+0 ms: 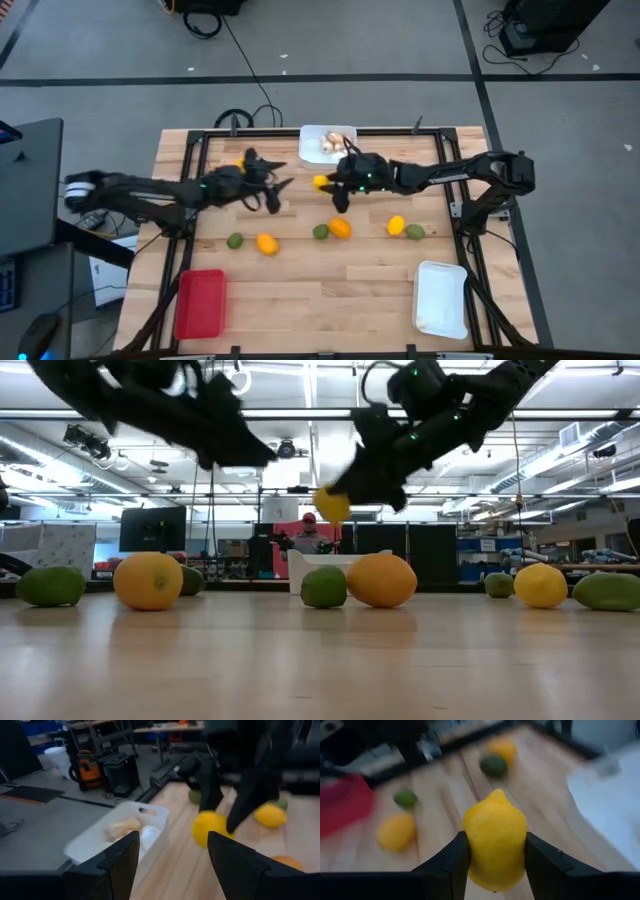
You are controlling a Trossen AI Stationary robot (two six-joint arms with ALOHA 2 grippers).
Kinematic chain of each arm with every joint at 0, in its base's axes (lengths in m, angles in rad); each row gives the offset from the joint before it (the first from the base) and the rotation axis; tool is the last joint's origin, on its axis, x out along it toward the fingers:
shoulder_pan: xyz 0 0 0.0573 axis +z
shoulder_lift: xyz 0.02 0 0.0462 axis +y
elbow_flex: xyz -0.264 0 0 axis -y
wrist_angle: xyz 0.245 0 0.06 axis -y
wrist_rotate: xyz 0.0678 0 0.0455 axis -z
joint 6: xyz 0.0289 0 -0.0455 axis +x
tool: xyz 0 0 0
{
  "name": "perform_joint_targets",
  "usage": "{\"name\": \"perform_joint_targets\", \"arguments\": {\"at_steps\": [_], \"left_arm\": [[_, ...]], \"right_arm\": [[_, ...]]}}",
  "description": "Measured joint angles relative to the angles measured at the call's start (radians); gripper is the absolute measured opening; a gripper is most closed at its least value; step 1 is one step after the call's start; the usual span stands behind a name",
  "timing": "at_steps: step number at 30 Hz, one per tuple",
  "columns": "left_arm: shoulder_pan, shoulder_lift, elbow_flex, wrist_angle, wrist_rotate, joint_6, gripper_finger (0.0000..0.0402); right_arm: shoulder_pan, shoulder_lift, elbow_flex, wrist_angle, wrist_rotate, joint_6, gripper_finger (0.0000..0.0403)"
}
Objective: Sort produce into baskets
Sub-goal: Put the lemon into the red bin
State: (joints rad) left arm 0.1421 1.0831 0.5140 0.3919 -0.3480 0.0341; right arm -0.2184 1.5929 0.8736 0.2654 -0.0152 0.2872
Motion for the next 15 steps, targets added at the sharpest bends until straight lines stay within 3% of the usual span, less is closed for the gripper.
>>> {"name": "perform_joint_targets", "arguments": {"at_steps": [3, 8, 15], "left_arm": [[-0.001, -0.178, 0.0, -0.157, -0.001, -0.043, 0.0241], [-0.001, -0.401, 0.0, -0.331, 0.019, -0.07, 0.0241], [-0.001, -0.524, 0.0, -0.374, 0.02, -0.011, 0.0241]], "right_arm": [[0.035, 0.06, 0.014, 0.12, 0.014, -0.009, 0.0168], [0.083, 0.222, 0.122, 0.151, -0.024, -0.036, 0.0168], [0.148, 0.435, 0.356, 0.152, -0.069, -0.092, 0.0169]]}}
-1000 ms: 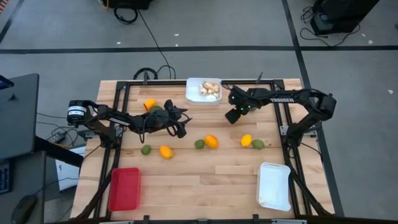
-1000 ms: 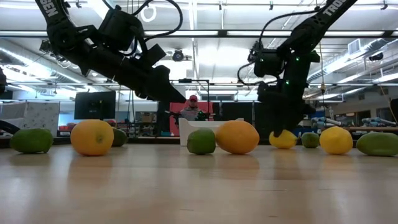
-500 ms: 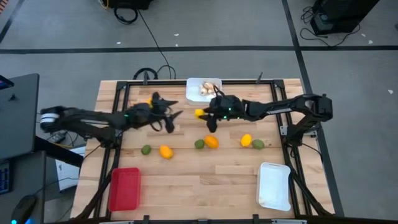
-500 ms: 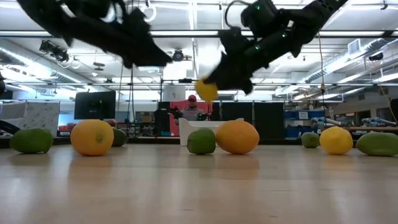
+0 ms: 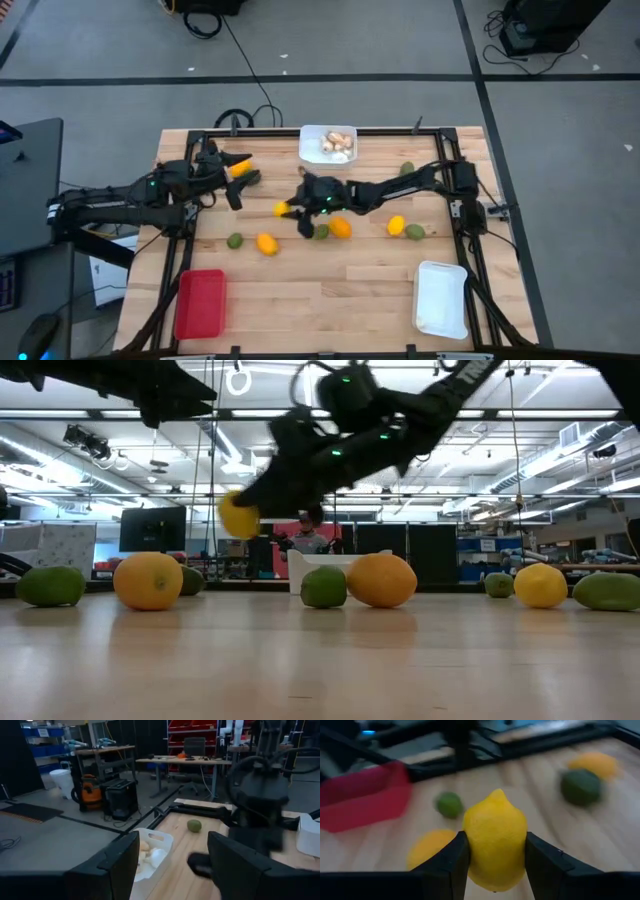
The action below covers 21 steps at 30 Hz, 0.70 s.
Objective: Sort produce into baskets
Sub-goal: Put the lemon into the red bin
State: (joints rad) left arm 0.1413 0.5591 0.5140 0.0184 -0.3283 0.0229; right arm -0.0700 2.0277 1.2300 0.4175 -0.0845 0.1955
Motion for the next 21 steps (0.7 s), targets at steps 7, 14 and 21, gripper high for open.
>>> {"name": "perform_joint_targets", "arguments": {"at_steps": [7, 14, 21], "left_arm": [[0.0, 0.021, -0.001, 0.004, -0.042, 0.17, 0.0241], [0.002, 0.031, -0.001, 0.086, -0.11, 0.137, 0.0241], [0.003, 0.029, -0.001, 0.045, -0.123, 0.072, 0.0241]], "right_arm": [[0.055, 0.167, 0.276, -0.037, -0.173, -0.143, 0.0169], [0.075, 0.317, 0.537, -0.221, -0.231, -0.199, 0.0169], [0.075, 0.427, 0.683, -0.243, -0.271, -0.211, 0.0169]]}}
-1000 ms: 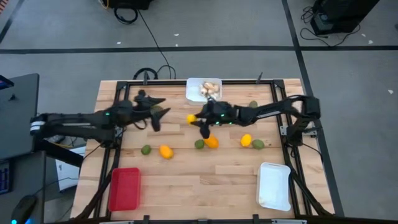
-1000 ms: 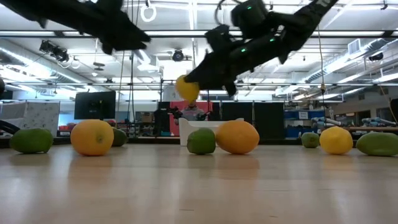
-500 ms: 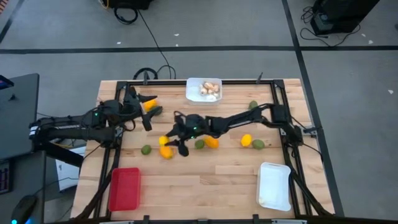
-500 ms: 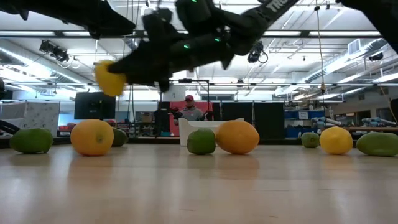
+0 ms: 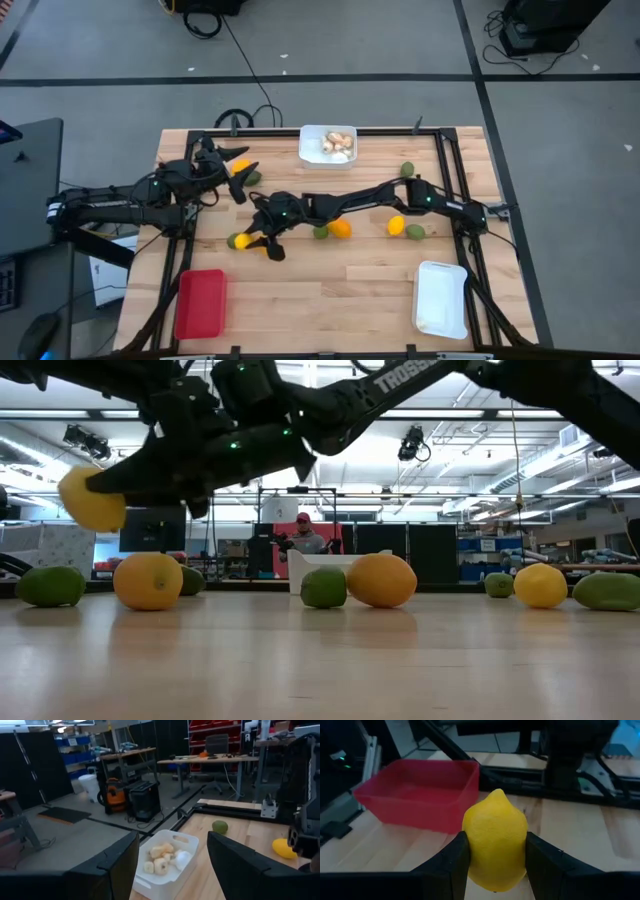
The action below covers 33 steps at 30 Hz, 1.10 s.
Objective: Sort produce into baskets
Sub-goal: Put the lemon into the red bin
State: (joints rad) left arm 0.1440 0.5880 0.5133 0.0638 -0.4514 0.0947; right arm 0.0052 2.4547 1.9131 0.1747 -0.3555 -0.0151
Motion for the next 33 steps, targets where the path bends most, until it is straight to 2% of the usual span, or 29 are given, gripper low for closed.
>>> {"name": "perform_joint_targets", "arguments": {"at_steps": [5, 10, 13, 19, 25, 29, 33], "left_arm": [[0.0, 0.0, 0.0, -0.004, -0.043, -0.02, 0.0241], [0.0, 0.0, 0.0, -0.012, -0.05, -0.051, 0.0241], [0.0, 0.0, 0.0, -0.011, -0.052, -0.068, 0.0241], [0.0, 0.0, 0.0, -0.011, -0.054, -0.068, 0.0241], [0.0, 0.0, 0.0, -0.034, -0.055, -0.116, 0.0241], [-0.001, 0.0, 0.0, -0.096, 0.038, -0.17, 0.0241], [-0.016, 0.001, 0.018, -0.236, 0.103, -0.217, 0.0241]], "right_arm": [[0.005, 0.075, 0.091, 0.046, -0.041, 0.067, 0.0169], [0.029, 0.133, 0.155, 0.095, -0.121, 0.063, 0.017], [0.05, 0.159, 0.164, 0.142, -0.131, 0.03, 0.017], [0.08, 0.162, 0.167, 0.267, -0.034, -0.028, 0.017], [0.082, 0.162, 0.166, 0.294, -0.034, -0.039, 0.017], [0.077, 0.162, 0.165, 0.26, -0.027, -0.039, 0.017], [0.057, 0.162, 0.165, 0.226, 0.066, 0.006, 0.017]]}}
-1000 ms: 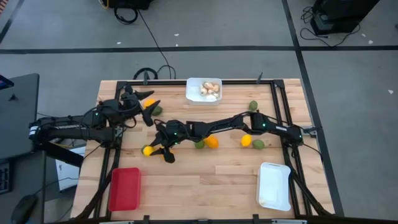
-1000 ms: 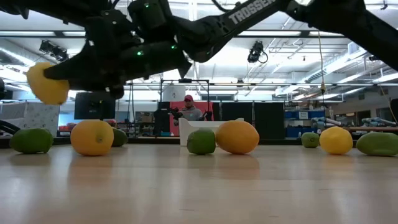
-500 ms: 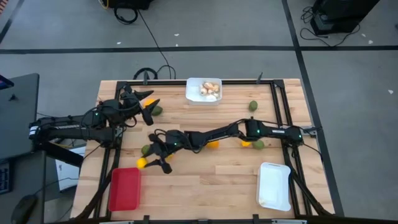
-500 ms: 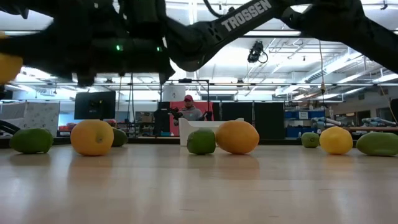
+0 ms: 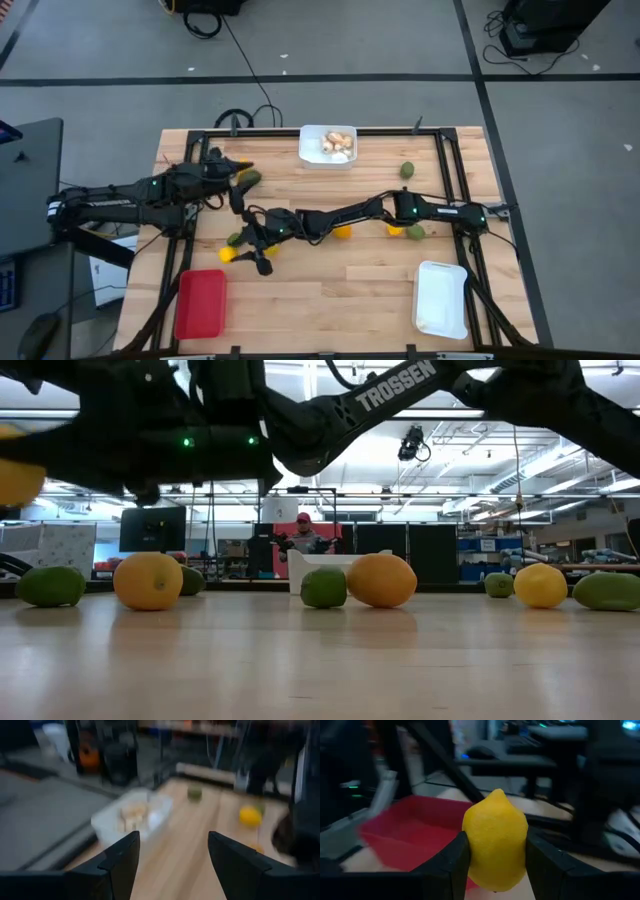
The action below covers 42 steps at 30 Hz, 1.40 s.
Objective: Sort produce into baskets
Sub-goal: Put the lemon into the red bin
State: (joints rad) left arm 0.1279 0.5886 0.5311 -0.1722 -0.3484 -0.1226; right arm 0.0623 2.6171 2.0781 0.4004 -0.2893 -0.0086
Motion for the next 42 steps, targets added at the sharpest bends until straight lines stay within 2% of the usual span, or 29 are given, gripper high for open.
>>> {"name": "perform_joint_targets", "arguments": {"at_steps": [4, 7, 10, 13, 15, 24, 34, 39, 42], "left_arm": [[-0.028, 0.006, 0.106, -0.294, -0.003, -0.048, 0.0241], [-0.059, 0.006, 0.186, -0.459, -0.006, -0.116, 0.0241], [-0.102, 0.006, 0.232, -0.542, 0.031, -0.18, 0.0241], [-0.145, 0.007, 0.242, -0.594, 0.173, -0.26, 0.0241], [-0.17, 0.018, 0.242, -0.624, 0.223, -0.315, 0.0241], [-0.209, 0.117, 0.242, -0.942, 0.268, -0.45, 0.0244], [-0.209, 0.165, 0.244, -0.983, 0.314, -0.493, 0.027], [-0.209, 0.17, 0.24, -1.003, 0.424, -0.489, 0.0281], [-0.209, 0.171, 0.24, -0.997, 0.413, -0.525, 0.0288]], "right_arm": [[-0.049, 0.0, 0.0, -0.021, 0.023, 0.056, 0.017], [-0.092, 0.001, 0.0, -0.023, -0.016, 0.116, 0.017], [-0.126, 0.001, 0.0, -0.021, -0.065, 0.163, 0.017], [-0.147, 0.001, 0.0, -0.024, -0.112, 0.19, 0.017], [-0.154, 0.001, 0.0, -0.023, -0.128, 0.19, 0.017], [-0.133, 0.001, 0.0, 0.003, -0.134, 0.118, 0.017], [-0.132, 0.002, -0.002, 0.002, -0.128, 0.094, 0.017], [-0.133, 0.002, -0.002, 0.032, -0.099, 0.093, 0.017], [-0.142, -0.003, 0.001, 0.066, -0.091, 0.094, 0.017]]}}
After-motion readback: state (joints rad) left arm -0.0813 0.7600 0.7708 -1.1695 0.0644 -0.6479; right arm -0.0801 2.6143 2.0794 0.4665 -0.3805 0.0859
